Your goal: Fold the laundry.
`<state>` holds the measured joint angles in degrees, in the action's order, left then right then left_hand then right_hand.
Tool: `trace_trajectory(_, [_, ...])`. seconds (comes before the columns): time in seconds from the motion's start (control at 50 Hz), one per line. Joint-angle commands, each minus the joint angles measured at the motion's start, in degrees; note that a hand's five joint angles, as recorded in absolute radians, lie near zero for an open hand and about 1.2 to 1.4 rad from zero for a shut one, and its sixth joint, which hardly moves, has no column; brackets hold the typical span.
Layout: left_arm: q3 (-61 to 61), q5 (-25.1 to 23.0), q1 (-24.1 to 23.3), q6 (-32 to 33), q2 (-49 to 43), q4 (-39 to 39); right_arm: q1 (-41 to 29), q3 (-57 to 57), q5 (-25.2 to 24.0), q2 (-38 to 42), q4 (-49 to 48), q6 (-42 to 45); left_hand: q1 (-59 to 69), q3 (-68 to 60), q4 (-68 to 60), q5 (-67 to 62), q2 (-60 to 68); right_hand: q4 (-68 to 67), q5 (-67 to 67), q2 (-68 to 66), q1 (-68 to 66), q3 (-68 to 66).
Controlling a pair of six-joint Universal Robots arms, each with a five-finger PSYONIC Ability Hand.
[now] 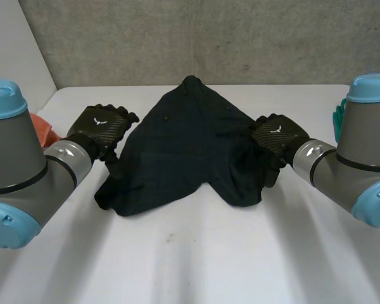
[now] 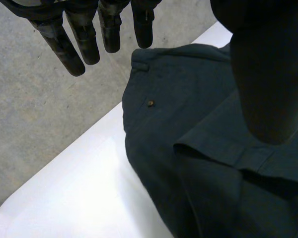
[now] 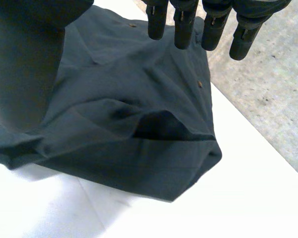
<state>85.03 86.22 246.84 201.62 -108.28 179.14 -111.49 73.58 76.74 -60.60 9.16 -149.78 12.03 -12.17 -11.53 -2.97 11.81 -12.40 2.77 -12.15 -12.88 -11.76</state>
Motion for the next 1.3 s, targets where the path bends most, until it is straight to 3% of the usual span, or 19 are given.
trace_trajectory(0.02, [-1.18, 1.76, -1.36, -3.77, 1.23, -1.86, 2.06, -3.26, 1.04, 2.23, -0.63, 3.44, -2.03, 2.17, 1.53, 2.97, -1.81, 2.4, -2.77, 2.15, 2.88, 1.76])
trace_trajectory(0.3, [-4.25, 1.58, -1.89, -5.8, 2.46, -4.41, 4.88, -29.26, 2.45, 24.89, 1.47, 14.86, -2.03, 2.17, 1.53, 2.97, -1.81, 2.4, -2.77, 2.15, 2.88, 1.76])
trace_trajectory(0.48, [-4.96, 1.85, -2.24, -5.8, 2.29, -4.41, 4.62, -35.35, -0.8, 31.68, 1.48, 11.97, -2.03, 2.17, 1.53, 2.97, -1.81, -1.95, 1.58, -2.2, -1.48, -2.6])
trace_trajectory(0.52, [-5.05, 1.94, -2.15, -5.8, 2.2, -4.41, 4.53, -35.61, -1.59, 31.77, 0.87, 11.18, -2.03, 2.17, 1.53, 2.97, -1.81, -36.97, 36.6, -37.23, -36.5, -37.62])
trace_trajectory(0.54, [-5.05, 1.94, -2.07, -5.8, 2.2, -4.41, 4.53, -35.7, -1.77, 31.6, 0.52, 10.92, -2.03, 2.17, 1.53, 2.97, -1.81, -65.11, 64.73, -65.36, -64.63, -65.75])
trace_trajectory(0.56, [-5.13, 1.94, -1.89, -5.8, 2.2, -4.41, 4.35, -35.44, -1.68, 30.55, 0.16, 10.3, -2.03, 2.17, 1.53, 2.97, -1.81, -67.57, 67.2, -67.83, -67.1, -68.22])
trace_trajectory(0.72, [-5.05, 1.59, -0.66, -5.8, 2.46, -4.41, 1.89, -23.15, -5.46, 19.83, -0.02, 3.62, -2.03, 2.17, 1.53, 2.97, -1.81, -67.6, 67.23, -67.85, -67.12, -68.24])
trace_trajectory(0.82, [-5.13, 1.85, 0.75, -5.8, 3.69, -4.41, -3.64, -11.46, -7.04, 9.64, -0.36, 0.55, -2.03, 2.17, 1.53, 2.97, -1.81, -67.6, 67.23, -67.85, -67.12, -68.24])
trace_trajectory(0.92, [-6.01, 1.94, 3.37, -5.97, 8.42, -4.41, -13.37, -5.3, -5.56, 1.38, -6.5, -13.56, -2.03, 2.17, 1.53, 2.97, -1.81, -67.6, 67.23, -67.85, -67.12, -68.24])
trace_trajectory(1.06, [-7.94, 1.41, 7.33, -9.39, 14.14, -4.5, -26.3, -8.61, -0.9, 3.28, -14.94, -28.09, -2.03, 2.17, 1.53, 2.97, -1.81, -67.6, 67.23, -67.85, -67.12, -68.24])
trace_trajectory(1.18, [-8.91, 0.97, 8.74, -10.81, 15.38, -5.38, -32.82, -20.02, 4.63, 14.51, -16.55, -25.57, -2.03, 2.17, 1.53, 2.97, -1.81, -67.08, 66.7, -67.33, -66.6, -67.72])
trace_trajectory(1.24, [-8.74, 1.32, 9.1, -10.72, 15.47, -6.08, -33.61, -24.17, 5.96, 17.26, -13.39, -24.95, -2.03, 2.17, 1.53, 2.97, -1.81, -32.53, 32.16, -32.79, -32.06, -33.18])
trace_trajectory(1.26, [-8.56, 1.41, 9.1, -10.72, 15.38, -6.17, -33.53, -26.19, 6.22, 17.62, -9.81, -25.21, -2.03, 2.17, 1.53, 2.97, -1.81, -12.94, 12.56, -13.19, -12.46, -13.58])
trace_trajectory(1.3, [-8.39, 1.41, 9.27, -10.63, 15.38, -6.17, -33.18, -27.35, 6.49, 17.62, -7.06, -25.73, -2.03, 2.17, 1.53, 2.97, -1.81, -5.71, 5.34, -5.97, -5.24, -6.36])
